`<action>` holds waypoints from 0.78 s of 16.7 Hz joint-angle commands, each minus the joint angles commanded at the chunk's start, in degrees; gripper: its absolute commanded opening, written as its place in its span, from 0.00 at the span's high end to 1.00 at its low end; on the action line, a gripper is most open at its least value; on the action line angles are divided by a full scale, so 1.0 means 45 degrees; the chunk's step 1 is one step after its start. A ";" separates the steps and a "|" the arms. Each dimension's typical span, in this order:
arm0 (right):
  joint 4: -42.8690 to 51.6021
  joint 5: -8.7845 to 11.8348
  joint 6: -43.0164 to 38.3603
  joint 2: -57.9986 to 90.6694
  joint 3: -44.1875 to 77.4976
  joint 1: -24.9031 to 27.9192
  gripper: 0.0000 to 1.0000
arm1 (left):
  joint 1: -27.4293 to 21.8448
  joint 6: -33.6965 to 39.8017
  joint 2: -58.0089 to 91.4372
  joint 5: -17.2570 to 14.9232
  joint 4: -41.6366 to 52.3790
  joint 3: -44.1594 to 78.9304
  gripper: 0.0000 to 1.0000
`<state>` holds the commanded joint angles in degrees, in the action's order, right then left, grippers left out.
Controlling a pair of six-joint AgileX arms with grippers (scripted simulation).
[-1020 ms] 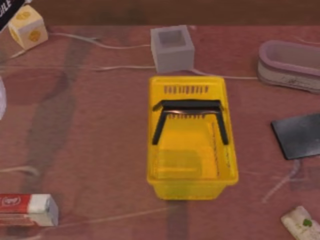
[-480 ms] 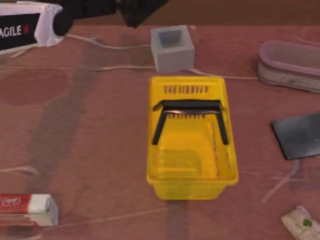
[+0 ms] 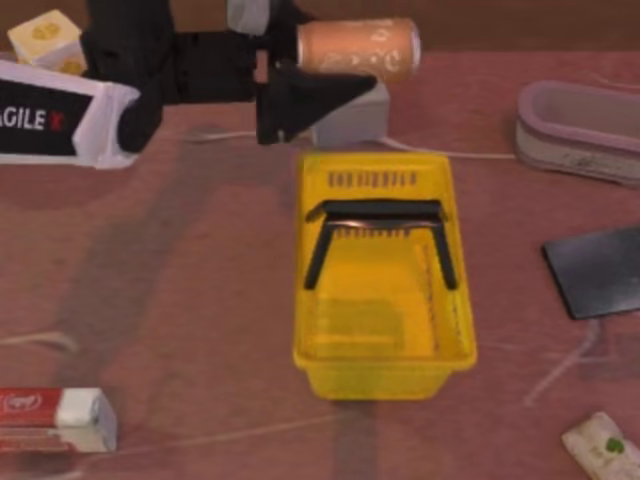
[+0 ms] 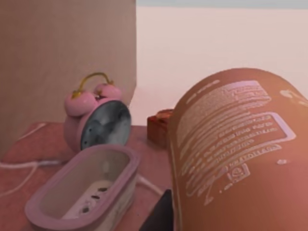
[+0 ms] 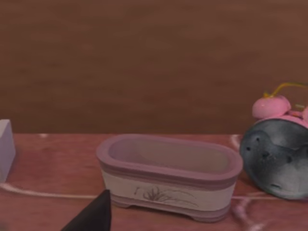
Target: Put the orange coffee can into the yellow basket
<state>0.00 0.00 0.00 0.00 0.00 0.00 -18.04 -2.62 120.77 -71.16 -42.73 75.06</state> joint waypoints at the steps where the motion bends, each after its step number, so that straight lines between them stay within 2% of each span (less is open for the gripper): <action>1: 0.0000 0.0000 0.0000 0.0000 0.0000 0.0000 0.00 | -0.0078 0.0013 -0.0153 -0.0133 -0.0200 -0.0289 1.00; 9: 0.0000 0.0000 0.0000 0.0000 0.0000 0.0000 0.00 | -0.0114 -0.0001 -0.0249 -0.0287 -0.0452 -0.0622 1.00; 13: 0.0000 0.0000 0.0000 0.0000 0.0000 0.0000 0.00 | -0.0040 0.0026 0.0944 -0.0343 -0.1877 -0.0841 1.00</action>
<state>0.00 0.00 0.00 0.00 0.00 0.00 -18.22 -2.50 125.02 -72.70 -51.17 71.27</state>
